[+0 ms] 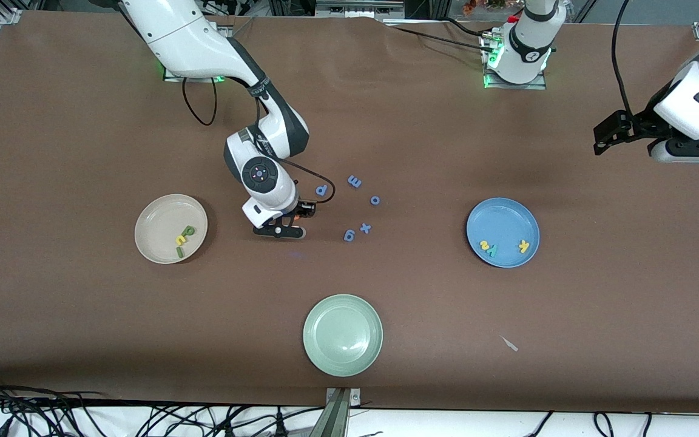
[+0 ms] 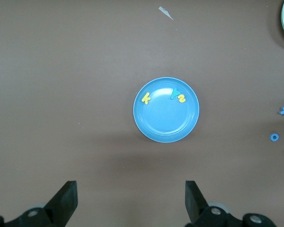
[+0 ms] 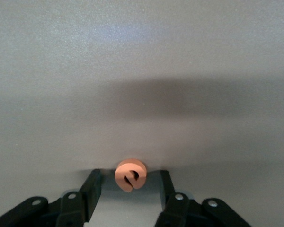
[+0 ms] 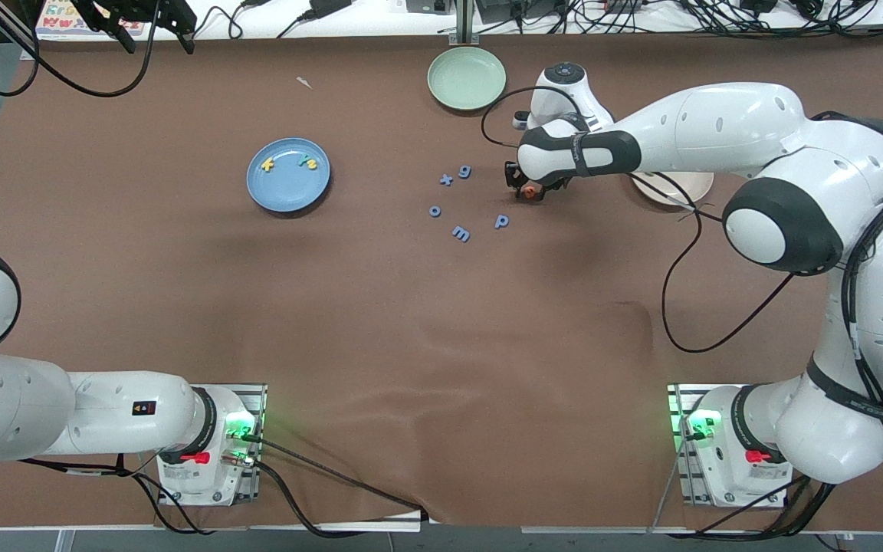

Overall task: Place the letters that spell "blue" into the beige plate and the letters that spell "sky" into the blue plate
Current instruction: 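Grasp the orange e with the right gripper and lift it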

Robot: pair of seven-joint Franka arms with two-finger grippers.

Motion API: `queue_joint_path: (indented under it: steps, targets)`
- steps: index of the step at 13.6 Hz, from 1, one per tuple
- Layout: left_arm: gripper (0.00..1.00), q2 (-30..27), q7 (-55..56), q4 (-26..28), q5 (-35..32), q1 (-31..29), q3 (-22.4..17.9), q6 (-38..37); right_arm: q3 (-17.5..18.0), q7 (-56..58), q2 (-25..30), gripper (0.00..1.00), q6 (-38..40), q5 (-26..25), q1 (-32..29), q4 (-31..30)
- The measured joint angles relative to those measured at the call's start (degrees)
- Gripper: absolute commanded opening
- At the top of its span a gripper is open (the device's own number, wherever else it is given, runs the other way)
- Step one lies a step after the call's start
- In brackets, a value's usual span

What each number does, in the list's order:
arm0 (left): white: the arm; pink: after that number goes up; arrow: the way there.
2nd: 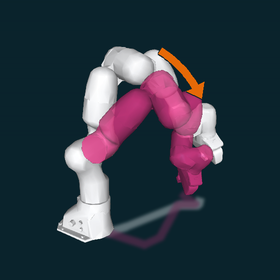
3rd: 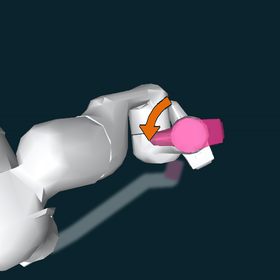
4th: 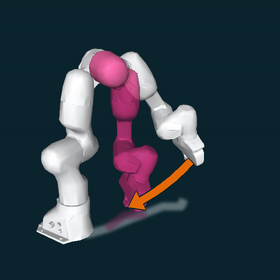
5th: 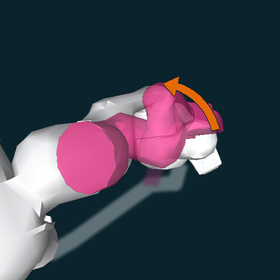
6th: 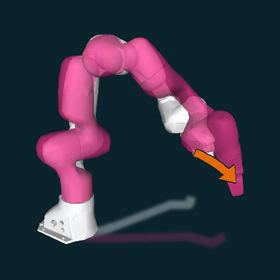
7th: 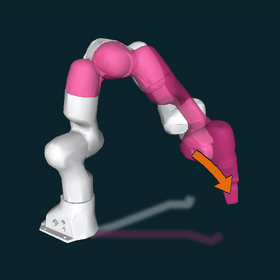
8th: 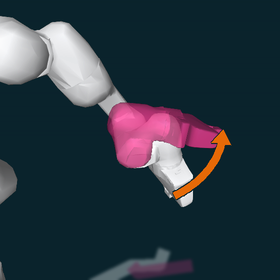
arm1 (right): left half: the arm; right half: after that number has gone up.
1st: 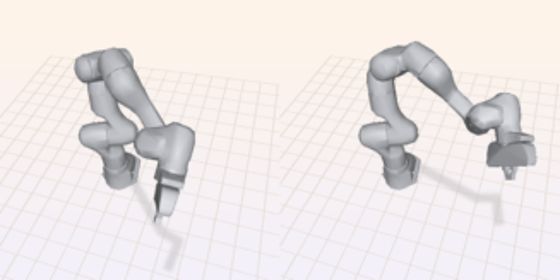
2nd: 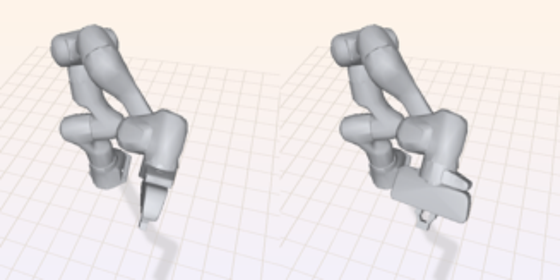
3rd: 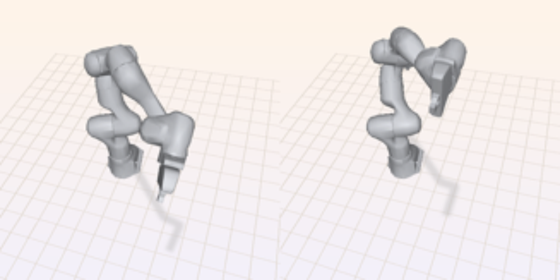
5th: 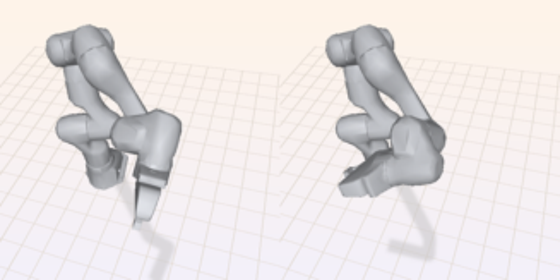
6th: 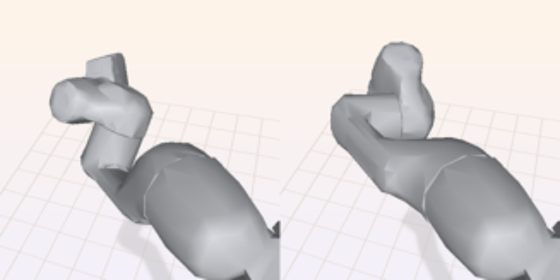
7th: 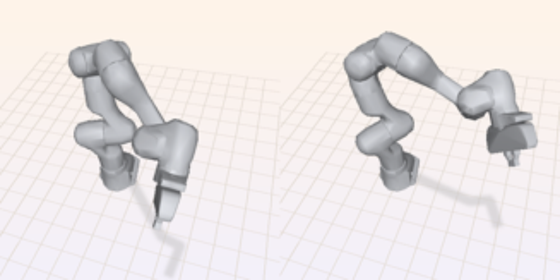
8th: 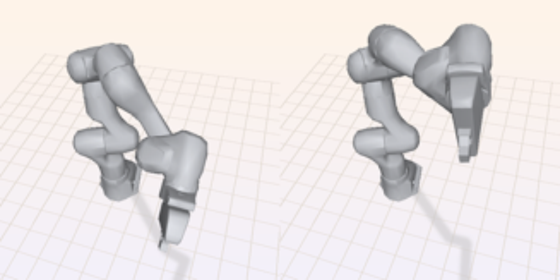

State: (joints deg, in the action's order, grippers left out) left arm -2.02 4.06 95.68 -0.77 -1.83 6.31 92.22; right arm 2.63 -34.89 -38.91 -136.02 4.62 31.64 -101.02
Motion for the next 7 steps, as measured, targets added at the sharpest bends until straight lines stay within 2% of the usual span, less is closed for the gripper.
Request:
queue_joint_path:
  steps: [3, 7]
  targets:
    - [1.00, 0.0, 0.0, 0.0, 0.0, 0.0, 0.0, 0.0, -0.2, 0.0, 0.1, 0.23, 0.1, -0.1, 0.0, 0.0]
    - [1.00, 0.0, 0.0, 0.0, 0.0, 0.0, 0.0, 0.0, -0.2, 0.0, 0.3, 0.16, 0.0, -0.1, 0.0, 0.0]
